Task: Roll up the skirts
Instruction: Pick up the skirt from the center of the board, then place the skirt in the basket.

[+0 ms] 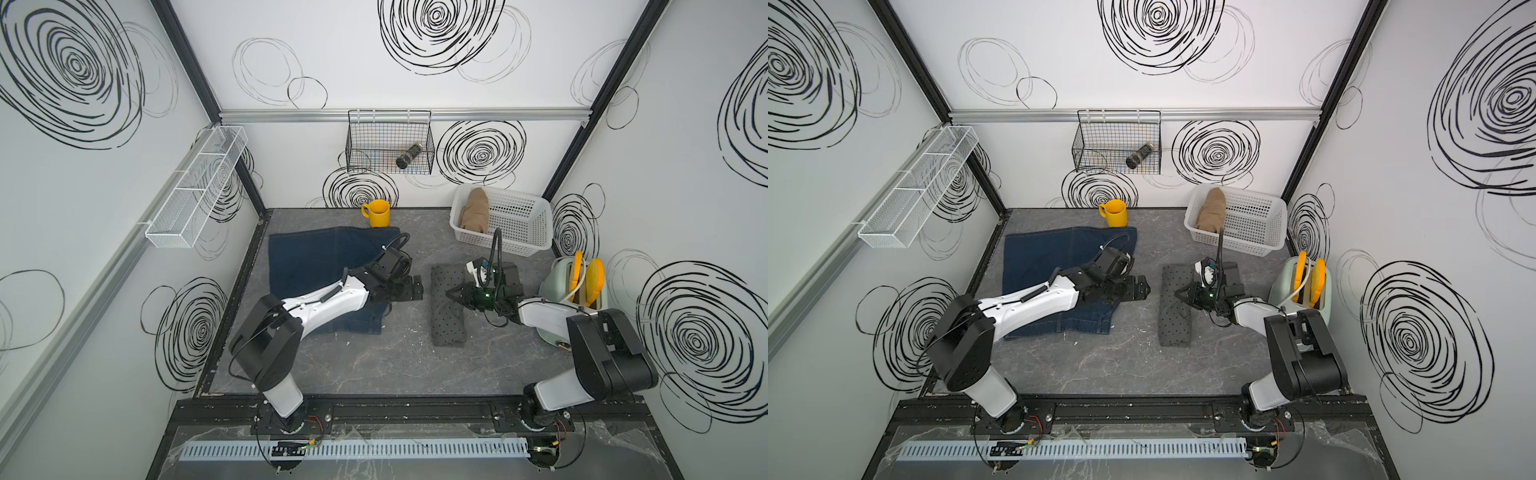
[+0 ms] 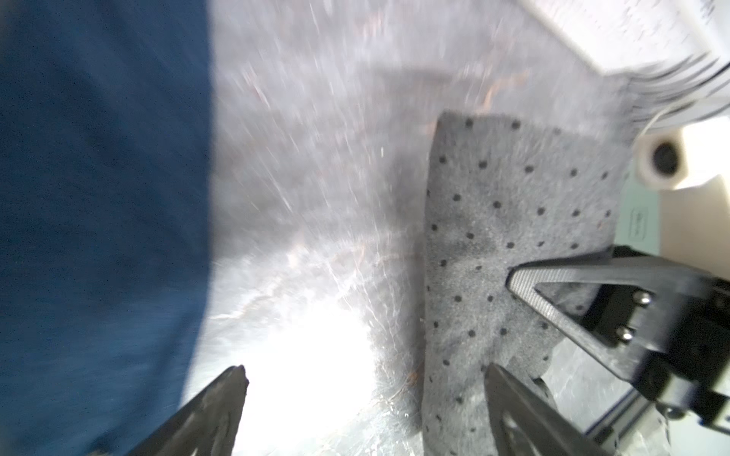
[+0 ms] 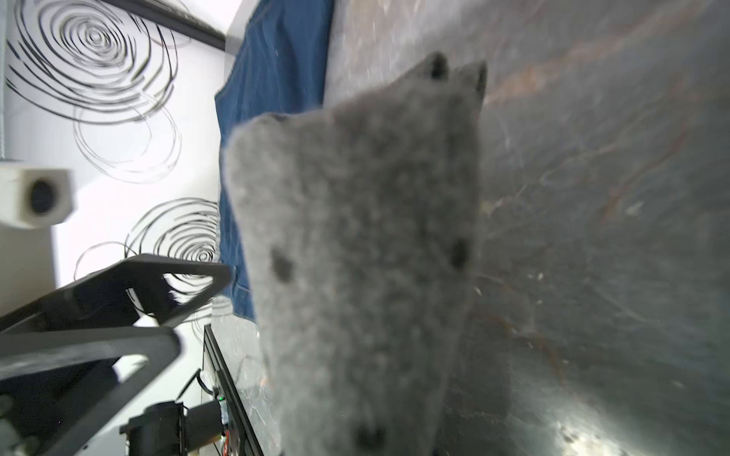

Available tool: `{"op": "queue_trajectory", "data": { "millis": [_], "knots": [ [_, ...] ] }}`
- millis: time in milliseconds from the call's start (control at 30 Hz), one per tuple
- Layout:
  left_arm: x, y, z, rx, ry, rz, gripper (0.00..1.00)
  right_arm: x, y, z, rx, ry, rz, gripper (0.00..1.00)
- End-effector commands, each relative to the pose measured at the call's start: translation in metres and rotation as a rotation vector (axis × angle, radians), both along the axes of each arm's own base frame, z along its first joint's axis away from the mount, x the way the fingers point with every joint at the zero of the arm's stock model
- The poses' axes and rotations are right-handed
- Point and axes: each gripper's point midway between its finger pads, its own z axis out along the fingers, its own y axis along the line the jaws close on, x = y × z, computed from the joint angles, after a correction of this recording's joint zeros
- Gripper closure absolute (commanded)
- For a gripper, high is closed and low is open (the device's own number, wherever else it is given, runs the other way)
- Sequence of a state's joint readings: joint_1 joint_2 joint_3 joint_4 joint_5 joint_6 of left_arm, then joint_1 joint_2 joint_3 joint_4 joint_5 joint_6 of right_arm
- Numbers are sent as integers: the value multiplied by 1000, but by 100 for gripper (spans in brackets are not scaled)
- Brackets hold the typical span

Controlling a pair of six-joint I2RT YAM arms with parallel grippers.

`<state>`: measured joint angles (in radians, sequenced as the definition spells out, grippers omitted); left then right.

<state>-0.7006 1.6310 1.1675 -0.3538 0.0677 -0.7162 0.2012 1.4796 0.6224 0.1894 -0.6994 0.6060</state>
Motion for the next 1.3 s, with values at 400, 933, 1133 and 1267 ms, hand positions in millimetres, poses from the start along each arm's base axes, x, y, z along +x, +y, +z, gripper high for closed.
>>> {"op": "queue_trajectory", "data": {
  "millis": [400, 933, 1133, 1267],
  "knots": [
    [-48, 53, 7, 271, -107, -142, 1, 166, -117, 186, 28, -276, -272, 100],
    [-79, 34, -59, 249, 47, -288, 1, 280, -218, 136, 171, -125, -282, 100],
    [-79, 29, -63, 233, 71, -296, 0, 294, -217, 111, 118, -93, -282, 100],
    [-82, 30, -66, 235, 80, -299, 0, 304, -215, 92, 80, -65, -288, 100]
  ]
}}
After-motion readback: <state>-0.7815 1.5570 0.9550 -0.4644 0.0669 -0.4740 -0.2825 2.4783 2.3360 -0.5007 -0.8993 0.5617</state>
